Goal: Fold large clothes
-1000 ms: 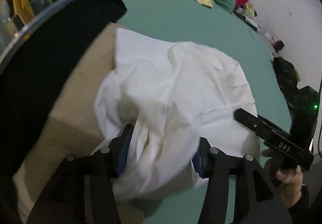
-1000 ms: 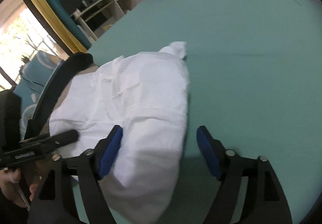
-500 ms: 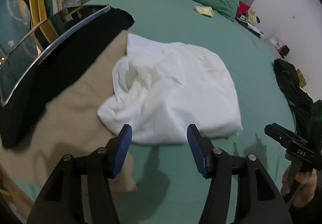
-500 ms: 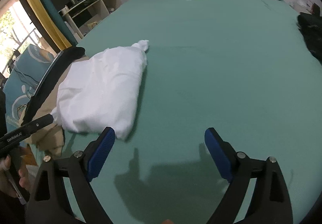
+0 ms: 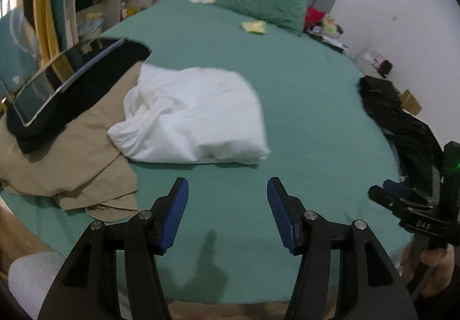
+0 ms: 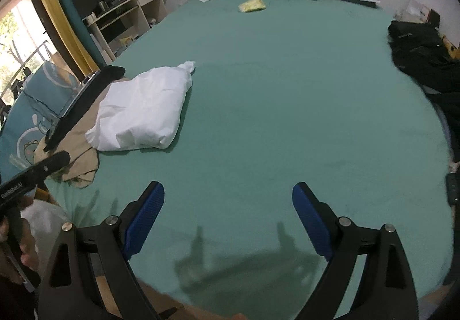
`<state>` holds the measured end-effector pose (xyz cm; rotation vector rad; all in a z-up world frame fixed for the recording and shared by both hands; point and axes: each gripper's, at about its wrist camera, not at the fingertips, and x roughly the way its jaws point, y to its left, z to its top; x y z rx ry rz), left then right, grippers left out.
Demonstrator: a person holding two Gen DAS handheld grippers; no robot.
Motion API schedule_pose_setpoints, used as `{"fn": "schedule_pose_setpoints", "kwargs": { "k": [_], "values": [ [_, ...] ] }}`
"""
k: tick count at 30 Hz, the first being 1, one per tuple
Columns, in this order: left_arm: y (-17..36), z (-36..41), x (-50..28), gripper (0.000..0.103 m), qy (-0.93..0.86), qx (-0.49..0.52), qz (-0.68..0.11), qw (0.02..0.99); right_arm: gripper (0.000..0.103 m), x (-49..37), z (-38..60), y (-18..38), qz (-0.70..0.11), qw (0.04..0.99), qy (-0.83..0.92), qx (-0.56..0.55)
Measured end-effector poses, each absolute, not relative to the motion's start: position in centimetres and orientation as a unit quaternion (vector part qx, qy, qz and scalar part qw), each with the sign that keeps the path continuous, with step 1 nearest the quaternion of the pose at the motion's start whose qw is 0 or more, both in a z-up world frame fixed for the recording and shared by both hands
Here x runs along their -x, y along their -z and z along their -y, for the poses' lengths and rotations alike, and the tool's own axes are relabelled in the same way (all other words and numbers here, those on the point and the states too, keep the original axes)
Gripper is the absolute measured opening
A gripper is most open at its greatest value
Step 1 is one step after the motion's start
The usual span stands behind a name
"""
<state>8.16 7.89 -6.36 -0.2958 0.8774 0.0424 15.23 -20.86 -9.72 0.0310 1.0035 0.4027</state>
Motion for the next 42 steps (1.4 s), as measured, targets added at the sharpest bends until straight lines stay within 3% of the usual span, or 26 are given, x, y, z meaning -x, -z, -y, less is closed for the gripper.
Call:
{"fn": "schedule_pose_setpoints", "kwargs": {
  "k": [16,26,34,42],
  "values": [
    [-5.5,3.5,-4.2,0.06,0.014,0.045,-0.294,0.955,0.09,-10.1,26.8,-0.7,-0.371,0.912,-0.174,-0.006],
    [-10.2,7.4,-2.9,0.061,0.019,0.01,-0.205,0.978,0.091,-8.0,28.7,-6.6,-0.292,0.942,-0.168,0.006],
    [-11.1,8.1,-2.7,0.061,-0.015,-0.004,-0.166,0.986,0.094,-7.9,29.0,-8.7,-0.229,0.959,-0.164,0.017],
    [-8.5,6.2,-4.3,0.061,-0.023,0.021,-0.194,0.981,0.094,-10.1,27.8,-5.8,-0.242,0.957,-0.159,0.019]
  ]
}}
